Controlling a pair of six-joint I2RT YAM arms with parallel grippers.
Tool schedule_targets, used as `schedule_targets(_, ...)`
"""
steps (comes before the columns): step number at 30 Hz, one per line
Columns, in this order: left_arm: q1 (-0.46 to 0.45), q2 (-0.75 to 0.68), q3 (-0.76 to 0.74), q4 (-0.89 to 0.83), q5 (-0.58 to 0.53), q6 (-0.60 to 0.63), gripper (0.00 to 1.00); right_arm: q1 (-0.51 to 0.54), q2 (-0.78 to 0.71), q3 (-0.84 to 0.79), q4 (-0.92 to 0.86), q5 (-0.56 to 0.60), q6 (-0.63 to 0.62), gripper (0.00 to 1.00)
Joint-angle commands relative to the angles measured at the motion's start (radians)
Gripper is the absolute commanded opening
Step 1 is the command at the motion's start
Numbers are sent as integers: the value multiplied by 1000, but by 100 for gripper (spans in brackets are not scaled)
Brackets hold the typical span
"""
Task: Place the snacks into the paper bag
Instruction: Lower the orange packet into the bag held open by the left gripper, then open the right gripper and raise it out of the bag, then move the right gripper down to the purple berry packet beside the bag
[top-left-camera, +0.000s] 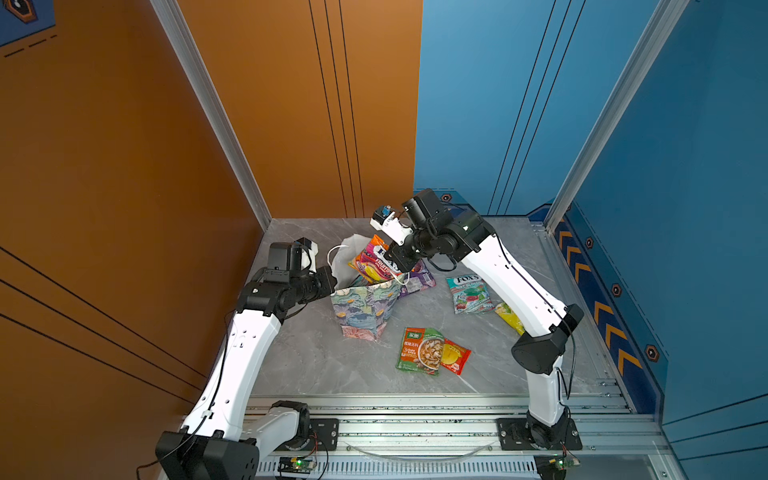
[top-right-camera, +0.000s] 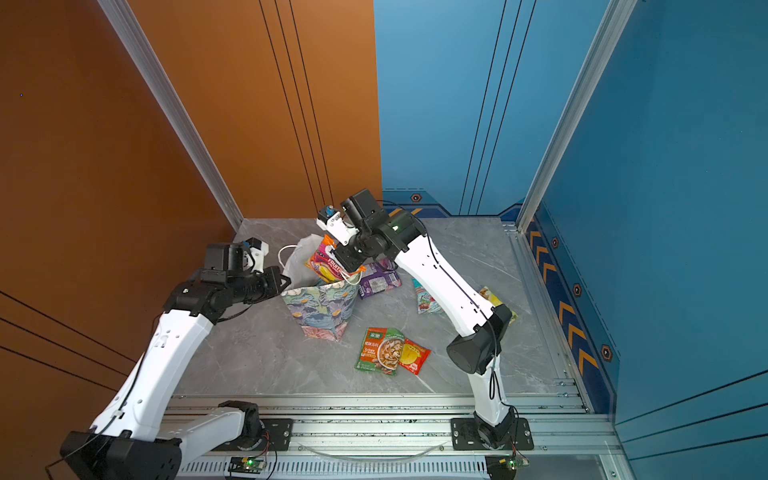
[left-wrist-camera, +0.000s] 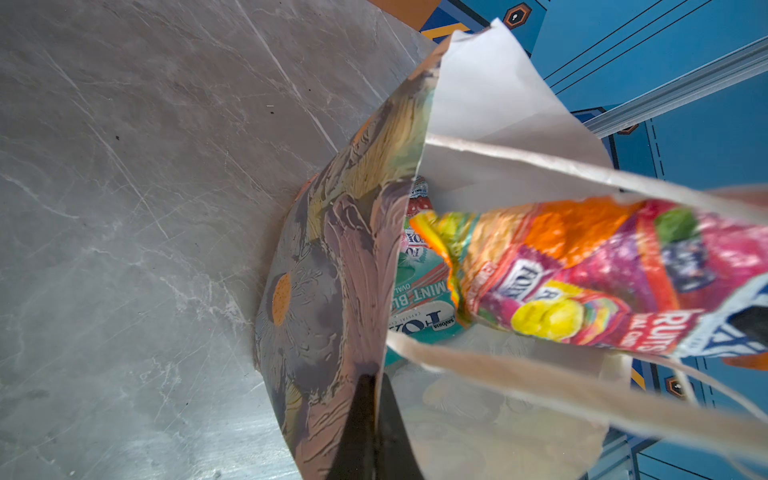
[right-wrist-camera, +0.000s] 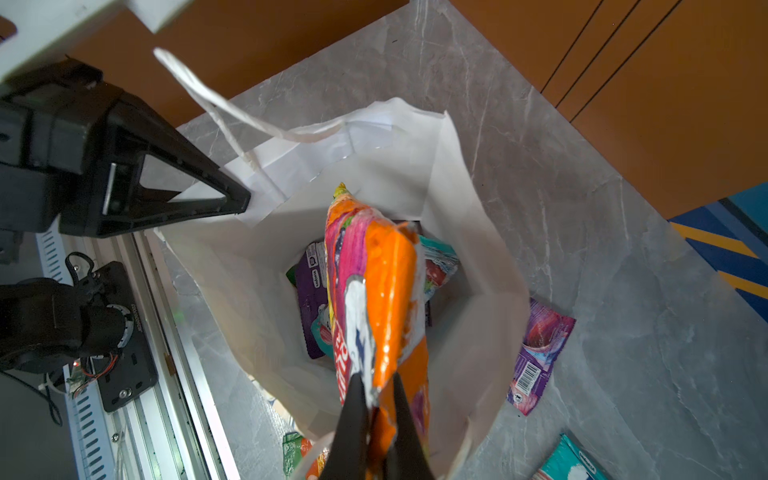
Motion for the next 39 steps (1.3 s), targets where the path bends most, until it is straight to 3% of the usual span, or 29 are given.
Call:
schedule_targets(1, 6, 1, 26, 30, 24, 9, 0, 10, 43, 58, -34, -34, -29, 0)
schedule_targets(9, 5, -3, 27, 30, 25, 4, 0, 27, 134, 147, -56, -8, -43, 0)
schedule_targets(13, 3, -2, 28, 31, 28, 1, 0, 18, 166, 212, -24, 76, 8, 44)
schedule_targets(16, 4, 0, 27, 30, 28, 1, 0, -10, 147, 217, 54, 78, 72, 55)
schedule_targets(20, 2, -3, 24, 30, 28, 1, 0, -49, 101, 195, 155, 80, 163, 58)
schedule_targets(23, 4, -6, 19, 30, 28, 1, 0, -73, 10, 79, 263, 76, 228, 58)
schedule_targets(33, 5, -7, 23, 36, 38, 1, 0, -275, -388, -651, 714, 29, 531, 60)
schedule_targets(39, 6, -1, 22, 40, 42, -1, 0, -421, -435, -879, 786, -69, 645, 60)
